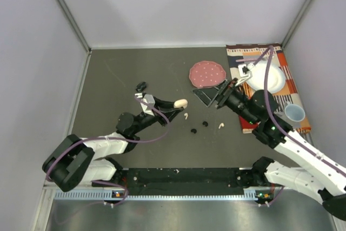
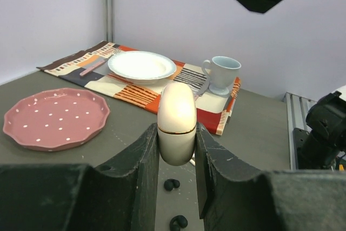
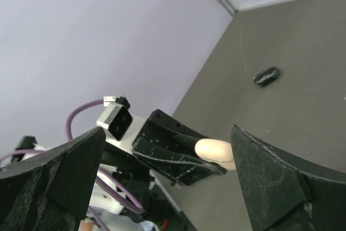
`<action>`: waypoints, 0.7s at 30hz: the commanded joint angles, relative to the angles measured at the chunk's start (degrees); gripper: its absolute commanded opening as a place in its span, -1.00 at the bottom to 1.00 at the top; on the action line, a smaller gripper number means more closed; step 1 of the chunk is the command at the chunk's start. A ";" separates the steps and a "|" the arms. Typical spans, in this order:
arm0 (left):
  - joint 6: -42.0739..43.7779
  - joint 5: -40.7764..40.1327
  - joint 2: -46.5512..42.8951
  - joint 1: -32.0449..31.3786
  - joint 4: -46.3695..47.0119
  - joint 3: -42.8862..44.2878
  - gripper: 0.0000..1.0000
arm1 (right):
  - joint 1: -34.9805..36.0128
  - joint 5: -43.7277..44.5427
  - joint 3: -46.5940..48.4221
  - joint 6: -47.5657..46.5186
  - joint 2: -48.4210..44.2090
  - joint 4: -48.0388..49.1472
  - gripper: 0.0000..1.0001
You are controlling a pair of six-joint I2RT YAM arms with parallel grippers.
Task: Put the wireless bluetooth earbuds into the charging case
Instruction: Open the charging case.
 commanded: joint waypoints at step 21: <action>3.85 7.62 -11.83 -0.03 0.87 2.69 -1.00 | -0.24 -14.94 2.37 -21.03 0.51 -11.87 0.91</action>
